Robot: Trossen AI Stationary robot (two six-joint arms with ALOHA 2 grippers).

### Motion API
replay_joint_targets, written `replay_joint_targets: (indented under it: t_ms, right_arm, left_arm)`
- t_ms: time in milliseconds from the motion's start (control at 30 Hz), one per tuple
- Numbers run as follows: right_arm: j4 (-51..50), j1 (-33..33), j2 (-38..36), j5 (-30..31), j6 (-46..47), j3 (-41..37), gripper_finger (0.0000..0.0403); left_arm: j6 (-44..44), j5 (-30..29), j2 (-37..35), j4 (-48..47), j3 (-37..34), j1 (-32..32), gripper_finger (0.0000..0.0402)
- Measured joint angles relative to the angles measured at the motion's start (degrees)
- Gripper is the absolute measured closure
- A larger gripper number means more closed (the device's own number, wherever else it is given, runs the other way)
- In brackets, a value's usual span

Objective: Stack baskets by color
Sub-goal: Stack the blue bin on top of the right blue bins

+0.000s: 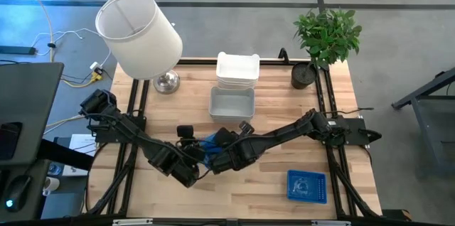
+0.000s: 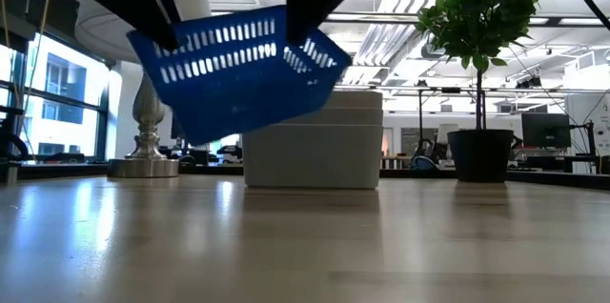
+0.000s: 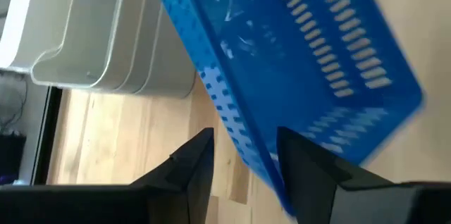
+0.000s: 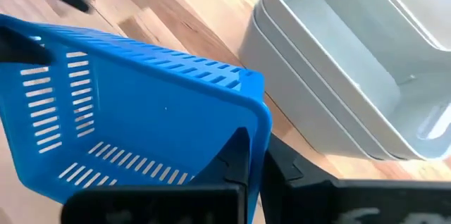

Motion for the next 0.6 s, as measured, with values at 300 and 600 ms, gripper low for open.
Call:
replay_joint_targets:
  t_ms: [300,600]
  right_arm:
    - [-5.4,0.0,0.0,-0.2,-0.4,0.0,0.0402]
    - [-10.6,2.0,0.0,0.0,0.3,0.0,0.0402]
  left_arm:
    - [1.0,-0.1,-1.2,0.1,0.0,-2.1,0.0265]
    - [1.7,0.9,-4.9,-0.3,0.0,-2.3,0.0266]
